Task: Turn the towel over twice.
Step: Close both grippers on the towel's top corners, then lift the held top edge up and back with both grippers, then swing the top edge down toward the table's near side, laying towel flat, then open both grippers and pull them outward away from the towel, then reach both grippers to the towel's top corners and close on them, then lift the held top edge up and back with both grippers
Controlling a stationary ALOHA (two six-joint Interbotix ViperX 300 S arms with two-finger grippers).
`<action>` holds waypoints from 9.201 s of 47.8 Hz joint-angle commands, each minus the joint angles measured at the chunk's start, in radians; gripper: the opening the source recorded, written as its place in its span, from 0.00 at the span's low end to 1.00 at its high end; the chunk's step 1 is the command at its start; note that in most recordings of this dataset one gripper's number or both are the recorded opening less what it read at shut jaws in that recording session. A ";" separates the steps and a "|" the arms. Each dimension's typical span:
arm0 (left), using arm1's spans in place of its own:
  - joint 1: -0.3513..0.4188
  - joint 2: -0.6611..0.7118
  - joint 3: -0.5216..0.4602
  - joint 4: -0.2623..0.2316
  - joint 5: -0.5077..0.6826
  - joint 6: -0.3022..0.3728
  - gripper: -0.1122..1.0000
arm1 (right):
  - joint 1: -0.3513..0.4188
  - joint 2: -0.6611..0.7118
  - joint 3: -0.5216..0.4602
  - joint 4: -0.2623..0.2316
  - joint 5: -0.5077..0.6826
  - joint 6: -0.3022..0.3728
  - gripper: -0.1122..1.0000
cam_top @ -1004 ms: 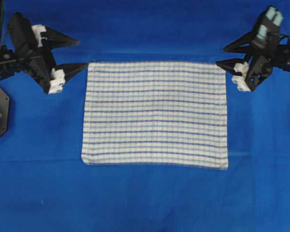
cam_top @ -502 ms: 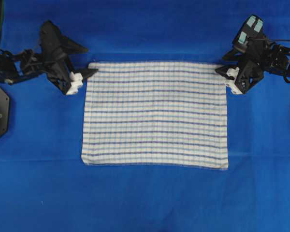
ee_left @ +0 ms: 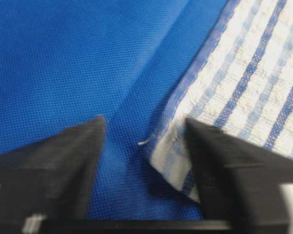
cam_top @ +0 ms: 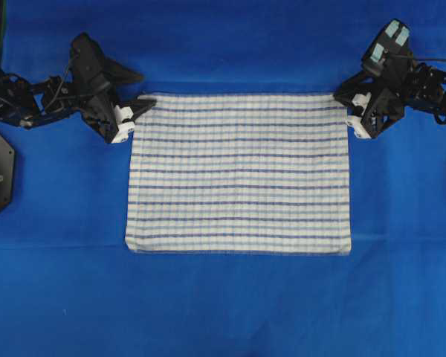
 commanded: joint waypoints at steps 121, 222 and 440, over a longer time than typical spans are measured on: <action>-0.014 -0.552 -0.080 0.000 0.552 0.158 0.13 | -0.026 -0.594 -0.058 0.061 0.456 0.011 0.15; -0.755 -0.428 -0.048 -0.002 0.554 -0.405 0.74 | 0.779 -0.288 -0.112 -0.011 0.379 0.489 0.73; 0.163 -0.822 -0.249 0.002 0.607 0.242 0.15 | -0.143 -0.572 -0.423 -0.747 0.598 0.483 0.15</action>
